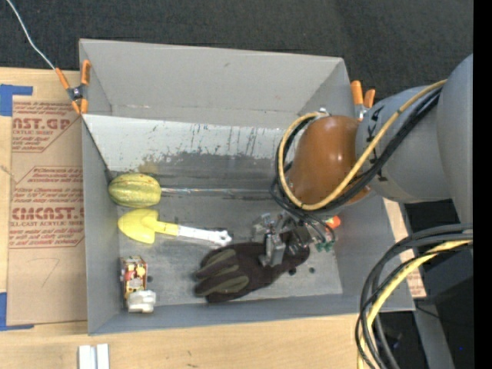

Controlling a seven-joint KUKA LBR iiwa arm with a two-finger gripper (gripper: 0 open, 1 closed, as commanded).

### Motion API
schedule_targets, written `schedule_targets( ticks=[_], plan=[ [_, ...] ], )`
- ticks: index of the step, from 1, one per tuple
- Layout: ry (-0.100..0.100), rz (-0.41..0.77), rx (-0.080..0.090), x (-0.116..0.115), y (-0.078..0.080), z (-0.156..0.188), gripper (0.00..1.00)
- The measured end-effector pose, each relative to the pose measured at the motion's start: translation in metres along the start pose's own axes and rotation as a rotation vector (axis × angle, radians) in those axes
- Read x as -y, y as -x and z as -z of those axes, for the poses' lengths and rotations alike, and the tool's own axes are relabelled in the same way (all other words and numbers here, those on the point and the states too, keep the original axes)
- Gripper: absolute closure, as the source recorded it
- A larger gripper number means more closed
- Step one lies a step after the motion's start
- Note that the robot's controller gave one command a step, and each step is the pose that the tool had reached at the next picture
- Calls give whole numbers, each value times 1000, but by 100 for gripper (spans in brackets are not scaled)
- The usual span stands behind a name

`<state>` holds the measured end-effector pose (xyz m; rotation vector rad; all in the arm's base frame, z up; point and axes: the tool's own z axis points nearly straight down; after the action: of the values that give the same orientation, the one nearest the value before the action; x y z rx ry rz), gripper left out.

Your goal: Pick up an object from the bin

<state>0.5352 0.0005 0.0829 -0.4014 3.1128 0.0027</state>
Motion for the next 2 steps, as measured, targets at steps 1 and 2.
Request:
schedule_targets(
  ticks=[1, 2],
  plan=[
    [0, 0, 0, 0, 0, 0, 100],
    [1, 24, -3, 0, 1, 84, 100]
  ],
)
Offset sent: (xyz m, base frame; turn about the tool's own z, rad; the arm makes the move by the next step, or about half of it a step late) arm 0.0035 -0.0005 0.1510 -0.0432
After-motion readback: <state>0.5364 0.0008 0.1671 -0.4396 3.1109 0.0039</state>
